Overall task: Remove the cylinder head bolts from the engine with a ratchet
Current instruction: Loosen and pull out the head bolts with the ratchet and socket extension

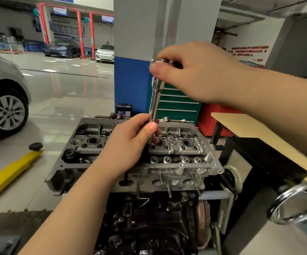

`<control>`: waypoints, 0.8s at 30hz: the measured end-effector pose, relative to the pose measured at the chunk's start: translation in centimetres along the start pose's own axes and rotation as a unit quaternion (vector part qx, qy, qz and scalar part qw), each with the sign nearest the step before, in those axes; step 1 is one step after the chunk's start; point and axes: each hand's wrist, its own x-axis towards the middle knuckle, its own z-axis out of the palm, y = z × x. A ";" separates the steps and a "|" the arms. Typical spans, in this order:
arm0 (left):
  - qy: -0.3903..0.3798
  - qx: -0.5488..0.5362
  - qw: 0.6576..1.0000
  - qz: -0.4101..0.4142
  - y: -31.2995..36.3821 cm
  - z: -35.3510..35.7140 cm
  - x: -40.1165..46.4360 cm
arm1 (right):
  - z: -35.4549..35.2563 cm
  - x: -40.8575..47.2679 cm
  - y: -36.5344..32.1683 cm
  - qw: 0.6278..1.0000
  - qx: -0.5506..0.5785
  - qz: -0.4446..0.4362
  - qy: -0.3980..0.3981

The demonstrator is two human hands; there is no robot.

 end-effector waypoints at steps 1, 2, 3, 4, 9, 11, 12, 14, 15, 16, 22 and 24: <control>0.003 -0.016 1.000 -0.007 0.0 -0.1 0.0 | 0.3 -0.4 -1.0 0.995 -0.089 0.034 0.040; 0.007 -0.039 0.999 -0.013 -0.1 -0.3 -0.1 | 0.6 -0.9 -2.1 0.981 -0.164 0.046 0.090; 0.006 -0.065 0.998 -0.018 -0.1 -0.7 -0.2 | 0.8 -1.3 -3.3 0.969 -0.208 0.040 0.130; -0.003 -0.081 0.997 -0.018 -0.2 -1.0 -0.3 | 1.0 -1.4 -4.2 0.965 -0.214 0.033 0.152; -0.034 -0.022 0.999 0.001 0.1 -2.1 -0.1 | 0.6 1.0 -1.7 0.993 -0.080 -0.061 0.063; -0.038 -0.022 0.999 -0.006 0.2 -1.9 0.1 | 0.0 1.6 0.3 0.988 0.111 -0.099 -0.029; -0.044 -0.025 0.999 -0.008 0.3 -1.8 0.2 | -0.4 1.6 1.0 0.974 0.194 -0.094 -0.074; -0.055 -0.042 0.998 -0.009 0.3 -1.9 0.3 | -0.9 1.4 2.2 0.953 0.252 -0.095 -0.136; -0.060 -0.050 0.997 -0.009 0.3 -2.0 0.3 | -0.8 1.4 2.7 0.951 0.250 -0.100 -0.149; -0.065 -0.052 0.996 -0.007 0.2 -2.1 0.3 | -0.7 1.6 2.9 0.950 0.254 -0.099 -0.152; -0.059 -0.009 0.998 0.000 0.1 -1.8 0.1 | -0.5 1.9 3.8 0.916 0.357 -0.101 -0.152; -0.050 0.011 0.999 0.001 0.2 -1.4 0.0 | 0.3 2.6 3.4 0.908 0.398 -0.073 -0.110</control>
